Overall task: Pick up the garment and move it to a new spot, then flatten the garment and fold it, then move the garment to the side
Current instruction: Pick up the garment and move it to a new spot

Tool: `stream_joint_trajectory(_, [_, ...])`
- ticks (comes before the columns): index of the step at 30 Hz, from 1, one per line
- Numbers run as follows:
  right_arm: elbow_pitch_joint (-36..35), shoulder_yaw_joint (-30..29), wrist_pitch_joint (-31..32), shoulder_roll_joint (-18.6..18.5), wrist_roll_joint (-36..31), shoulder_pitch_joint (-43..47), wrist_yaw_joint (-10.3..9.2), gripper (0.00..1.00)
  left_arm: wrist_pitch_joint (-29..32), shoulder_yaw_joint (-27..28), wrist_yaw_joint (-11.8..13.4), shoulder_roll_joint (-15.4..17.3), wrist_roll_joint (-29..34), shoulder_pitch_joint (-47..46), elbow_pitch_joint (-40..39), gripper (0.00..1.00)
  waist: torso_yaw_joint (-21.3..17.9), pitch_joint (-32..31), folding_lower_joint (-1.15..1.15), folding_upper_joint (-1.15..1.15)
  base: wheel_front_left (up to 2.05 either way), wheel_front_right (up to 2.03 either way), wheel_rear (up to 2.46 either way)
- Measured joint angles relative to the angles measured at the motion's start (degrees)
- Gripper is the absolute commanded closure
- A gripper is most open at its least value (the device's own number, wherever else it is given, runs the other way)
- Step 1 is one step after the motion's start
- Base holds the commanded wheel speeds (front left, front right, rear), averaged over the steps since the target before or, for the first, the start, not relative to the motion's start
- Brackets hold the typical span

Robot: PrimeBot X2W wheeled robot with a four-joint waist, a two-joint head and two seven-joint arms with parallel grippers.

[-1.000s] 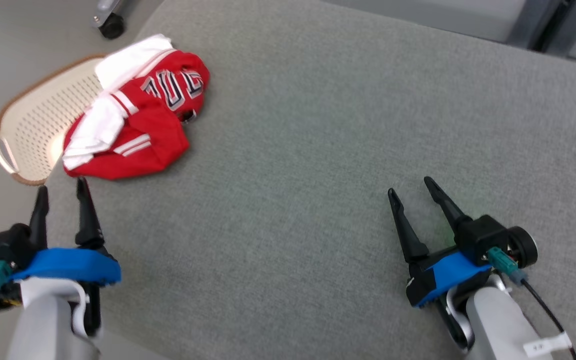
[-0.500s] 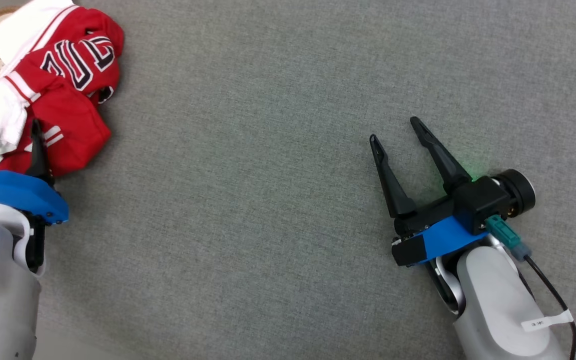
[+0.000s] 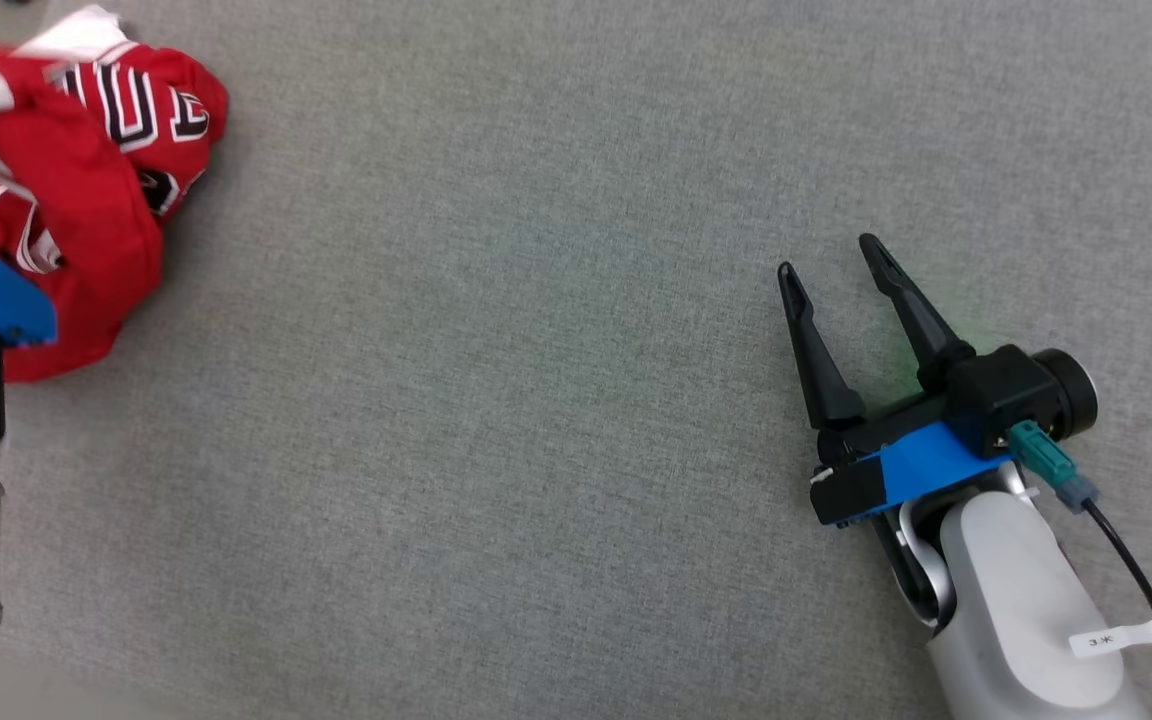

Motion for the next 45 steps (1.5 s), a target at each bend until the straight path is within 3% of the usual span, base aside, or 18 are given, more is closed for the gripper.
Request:
stream_joint_trajectory(8, [0.76, 0.00, 0.23, -0.20, 4.93, 2.78, -0.04, 0.00, 0.00, 0.75, -0.02, -1.53, 5.42, 0.94, -23.04, 1.00, -1.48, -4.85, 0.00, 0.00, 0.00, 0.00, 0.00])
stream_joint_trajectory(15, [0.60, 0.04, 0.23, -0.29, 8.67, 5.53, -0.04, 0.00, 0.00, -8.42, -0.04, -4.79, 3.30, 2.81, -37.16, 1.00, -7.24, -8.10, -0.01, 0.00, 0.00, 0.00, 0.00])
stream_joint_trajectory(21, [0.37, -0.64, 0.23, -0.36, 10.14, 7.15, -0.05, 0.00, 0.00, -18.81, -0.07, -9.83, -0.37, 3.09, -40.19, 1.00, -14.44, -9.35, -0.01, 0.00, 0.00, 0.00, 0.00])
stream_joint_trajectory(29, [0.02, -0.25, 0.24, -0.36, 12.23, 8.36, -0.05, 0.00, 0.01, -31.53, -0.08, -17.78, -3.92, 4.70, -35.48, 1.00, -22.54, -10.57, -0.01, 0.00, 0.00, 0.00, 0.00])
stream_joint_trajectory(30, [-0.05, -0.34, 0.23, -0.37, 12.44, 8.42, -0.05, 0.00, 0.01, -32.57, -0.08, -18.36, -4.36, 5.38, -34.59, 0.71, -23.09, -10.80, -0.01, 0.00, 0.00, 0.00, 0.00])
stream_joint_trajectory(31, [-0.10, -0.42, 0.24, -0.40, 12.45, 8.50, -0.05, 0.00, 0.00, -33.55, -0.08, -18.63, -4.66, 6.15, -33.68, 0.32, -23.47, -11.01, -0.01, 0.00, 0.00, 0.00, 0.00])
stream_joint_trajectory(32, [-0.19, -0.45, 0.23, -0.38, 12.46, 8.61, -0.05, 0.00, 0.01, -34.10, -0.08, -18.93, -4.80, 7.06, -32.65, 0.00, -23.74, -11.17, -0.01, 0.00, 0.00, 0.00, 0.00])
stream_joint_trajectory(37, [-0.21, -1.32, 0.23, -0.37, 12.52, 8.87, -0.05, 0.00, 0.00, -33.30, -0.08, -18.97, -3.72, 12.01, -28.51, 0.00, -22.89, -11.56, -0.01, 0.00, 0.00, 0.00, 0.00])
stream_joint_trajectory(45, [0.11, -2.67, 0.23, -0.35, 12.43, 8.97, -0.05, 0.00, -0.02, -19.09, 0.85, -16.35, -0.79, 22.38, -28.74, 0.00, -19.53, -13.64, -0.01, 0.00, 0.00, 0.00, 0.00])
